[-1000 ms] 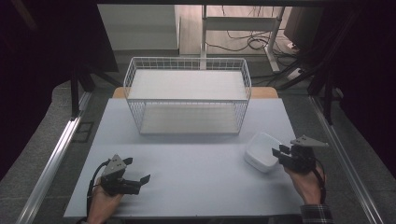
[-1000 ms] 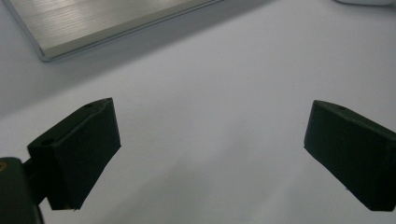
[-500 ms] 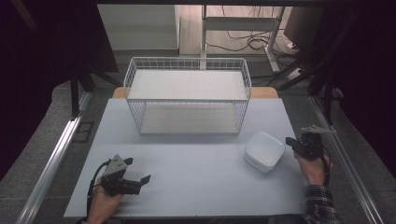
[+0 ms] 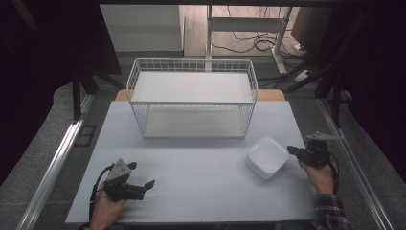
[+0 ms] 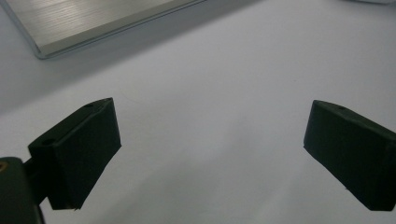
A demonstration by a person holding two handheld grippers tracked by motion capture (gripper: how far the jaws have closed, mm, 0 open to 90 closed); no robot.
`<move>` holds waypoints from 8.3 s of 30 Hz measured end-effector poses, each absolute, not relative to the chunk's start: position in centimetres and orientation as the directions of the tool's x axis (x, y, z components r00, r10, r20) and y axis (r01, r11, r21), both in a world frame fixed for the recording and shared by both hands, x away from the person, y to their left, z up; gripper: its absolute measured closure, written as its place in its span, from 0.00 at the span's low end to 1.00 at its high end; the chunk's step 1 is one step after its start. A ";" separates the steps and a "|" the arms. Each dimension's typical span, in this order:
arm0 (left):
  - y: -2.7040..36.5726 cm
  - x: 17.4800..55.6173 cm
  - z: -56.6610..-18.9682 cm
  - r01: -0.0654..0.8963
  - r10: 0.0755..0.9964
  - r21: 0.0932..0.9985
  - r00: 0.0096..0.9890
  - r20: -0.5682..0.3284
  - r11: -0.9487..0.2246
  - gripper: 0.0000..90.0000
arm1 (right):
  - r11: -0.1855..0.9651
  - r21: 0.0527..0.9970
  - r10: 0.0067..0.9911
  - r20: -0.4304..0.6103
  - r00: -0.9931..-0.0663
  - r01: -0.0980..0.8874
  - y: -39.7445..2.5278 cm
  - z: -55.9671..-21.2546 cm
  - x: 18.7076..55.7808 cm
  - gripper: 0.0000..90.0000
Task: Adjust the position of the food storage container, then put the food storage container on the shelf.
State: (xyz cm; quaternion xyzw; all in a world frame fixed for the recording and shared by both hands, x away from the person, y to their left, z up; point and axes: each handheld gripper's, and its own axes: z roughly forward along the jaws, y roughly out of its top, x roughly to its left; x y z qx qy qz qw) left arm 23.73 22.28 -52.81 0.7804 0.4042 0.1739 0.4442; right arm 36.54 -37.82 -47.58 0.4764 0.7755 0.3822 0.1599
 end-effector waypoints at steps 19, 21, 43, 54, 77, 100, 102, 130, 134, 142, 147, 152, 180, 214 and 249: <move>22.1 24.0 -52.8 0.488 0.782 0.827 0.616 -0.100 -0.279 0.04 | 0.365 0.699 0.765 0.151 -0.626 0.615 -31.8 -48.1 34.8 0.99; 22.1 24.0 -52.8 0.490 0.782 0.827 0.615 -0.102 -0.277 0.05 | 0.380 0.695 0.739 0.170 -0.652 0.611 -30.9 -48.2 34.7 0.99; 21.4 24.3 -52.5 0.502 0.773 0.817 0.624 -0.115 -0.284 0.05 | 0.472 0.677 0.641 0.175 -0.747 0.564 -23.2 -48.7 33.3 0.99; 21.2 24.2 -52.4 0.495 0.754 0.820 0.644 -0.124 -0.288 0.05 | 0.539 0.672 0.570 0.153 -0.807 0.508 -19.2 -49.2 31.2 0.99; 20.6 23.7 -52.6 0.468 0.720 0.815 0.688 -0.094 -0.340 0.05 | 0.450 0.771 0.651 0.063 -0.757 0.451 -21.4 -48.8 28.8 0.29; 19.1 24.2 -51.9 0.492 0.720 0.804 0.684 -0.119 -0.334 0.04 | 0.448 0.802 0.652 0.008 -0.758 0.394 -21.2 -49.3 28.5 0.01; 18.8 24.6 -51.6 0.488 0.713 0.812 0.688 -0.133 -0.319 0.03 | 0.446 0.804 0.653 0.008 -0.757 0.393 -21.1 -49.2 28.5 0.02; 12.6 30.8 -51.5 0.546 0.522 0.772 0.785 -0.335 -0.326 0.17 | 0.434 0.714 0.608 0.217 -0.763 0.549 -15.8 -49.2 31.6 0.08; 13.0 30.2 -52.0 0.600 0.479 0.747 0.765 -0.431 -0.286 0.27 | 0.407 0.664 0.574 0.349 -0.741 0.628 -16.0 -49.6 31.5 0.14; 14.0 28.3 -50.5 0.603 0.518 0.751 0.748 -0.416 -0.268 0.66 | 0.363 0.681 0.629 0.324 -0.706 0.636 -17.4 -47.7 30.2 0.52; 14.3 28.0 -50.3 0.633 0.521 0.732 0.726 -0.449 -0.251 0.74 | 0.328 0.700 0.638 0.331 -0.695 0.635 -18.1 -46.9 29.7 0.69; 14.5 27.2 -50.4 0.637 0.535 0.732 0.716 -0.447 -0.241 0.78 | 0.277 0.670 0.617 0.425 -0.662 0.689 -18.4 -47.5 29.2 0.61; 14.9 25.5 -50.3 0.682 0.603 0.719 0.632 -0.487 -0.133 0.90 | 0.253 0.664 0.662 0.411 -0.626 0.704 -18.0 -47.9 27.8 0.86; 15.2 29.7 -42.5 0.520 0.645 0.849 0.683 -0.344 -0.098 0.90 | 0.209 0.846 0.661 0.248 -0.709 0.490 -17.3 -40.5 31.6 0.87; 17.7 35.5 -32.5 0.415 0.673 0.907 0.690 -0.265 -0.068 0.90 | 0.172 0.908 0.667 0.178 -0.724 0.382 -14.5 -30.7 37.5 0.87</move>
